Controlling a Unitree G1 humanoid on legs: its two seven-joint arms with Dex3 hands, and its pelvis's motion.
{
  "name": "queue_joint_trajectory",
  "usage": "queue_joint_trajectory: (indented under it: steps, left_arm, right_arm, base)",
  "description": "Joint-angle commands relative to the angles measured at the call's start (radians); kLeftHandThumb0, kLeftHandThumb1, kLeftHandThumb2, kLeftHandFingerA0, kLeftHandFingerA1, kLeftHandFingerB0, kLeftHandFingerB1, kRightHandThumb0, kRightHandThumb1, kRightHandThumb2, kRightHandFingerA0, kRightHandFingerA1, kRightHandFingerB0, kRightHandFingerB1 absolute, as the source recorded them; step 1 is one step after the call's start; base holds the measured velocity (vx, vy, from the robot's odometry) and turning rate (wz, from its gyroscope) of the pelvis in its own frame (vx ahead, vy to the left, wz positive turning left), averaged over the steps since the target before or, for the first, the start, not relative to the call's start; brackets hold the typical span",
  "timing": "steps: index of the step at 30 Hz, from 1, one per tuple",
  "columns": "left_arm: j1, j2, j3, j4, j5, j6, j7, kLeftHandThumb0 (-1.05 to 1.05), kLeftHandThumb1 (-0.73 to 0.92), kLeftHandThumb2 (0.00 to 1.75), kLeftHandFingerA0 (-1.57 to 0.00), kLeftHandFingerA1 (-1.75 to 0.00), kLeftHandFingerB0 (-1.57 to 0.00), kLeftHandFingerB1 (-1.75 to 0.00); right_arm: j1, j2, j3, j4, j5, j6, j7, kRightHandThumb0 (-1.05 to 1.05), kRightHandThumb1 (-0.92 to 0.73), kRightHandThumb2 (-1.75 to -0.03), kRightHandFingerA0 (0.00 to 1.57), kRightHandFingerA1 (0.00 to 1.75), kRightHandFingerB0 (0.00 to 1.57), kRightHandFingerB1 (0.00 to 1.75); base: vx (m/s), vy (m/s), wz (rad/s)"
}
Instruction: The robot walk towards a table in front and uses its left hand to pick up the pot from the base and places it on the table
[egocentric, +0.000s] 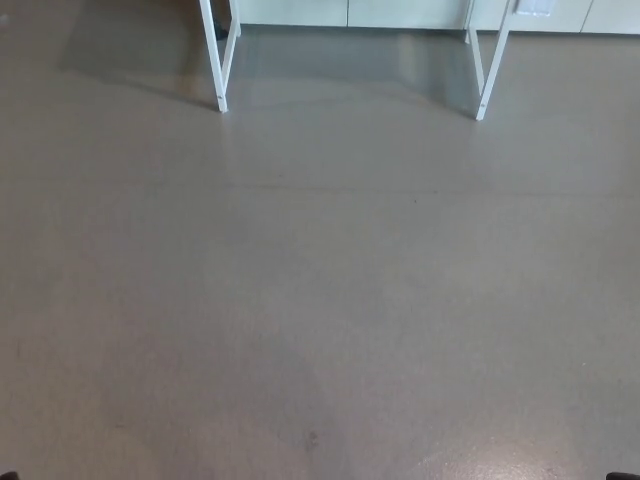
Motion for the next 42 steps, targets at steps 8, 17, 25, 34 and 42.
queue_joint_trajectory:
  steps: [8, 17, 25, 34, 42]
  left_arm:
    - [0.040, 0.002, -0.001, -0.013, -0.035, 0.021, -0.043, -0.20, 0.54, 0.56, -0.39, -0.38, -0.30, -0.32]
    - [0.051, 0.005, -0.008, -0.008, -0.037, 0.008, -0.062, -0.16, 0.33, 0.80, -0.30, -0.55, -0.15, -0.47]
    - [0.055, 0.008, -0.014, -0.026, -0.033, 0.026, -0.062, -0.14, 0.32, 0.80, -0.29, -0.55, -0.15, -0.47]
    - [0.059, 0.014, -0.017, -0.013, -0.032, 0.004, -0.075, -0.20, 0.48, 0.54, -0.37, -0.37, -0.28, -0.31]
    - [0.050, 0.021, -0.024, 0.012, -0.025, -0.010, -0.070, -0.21, 0.48, 0.54, -0.38, -0.36, -0.28, -0.31]
  right_arm:
    - [0.011, -0.005, -0.014, 0.042, 0.047, -0.083, 0.070, -0.65, -0.30, -0.61, 0.72, 0.89, 0.39, 0.70]
    - [0.014, -0.010, -0.002, 0.055, 0.036, -0.107, 0.063, -0.67, -0.21, -0.78, 0.69, 0.85, 0.40, 0.69]
    - [0.014, -0.011, 0.003, 0.054, 0.033, -0.111, 0.060, -0.67, -0.29, -0.63, 0.76, 0.88, 0.42, 0.71]
    - [0.007, -0.017, 0.016, 0.075, 0.026, -0.130, 0.062, -0.68, -0.23, -0.86, 0.78, 0.89, 0.42, 0.72]
    - [0.012, -0.019, 0.024, 0.079, 0.021, -0.146, 0.057, -0.68, -0.33, -0.62, 0.73, 0.86, 0.42, 0.70]
  base:
    - [0.00, 0.000, 0.00]
    - [0.00, 0.000, 0.00]
    - [-0.01, -0.006, 0.09]
    - [0.02, 0.174, -0.13]
    - [0.13, 0.315, -0.02]
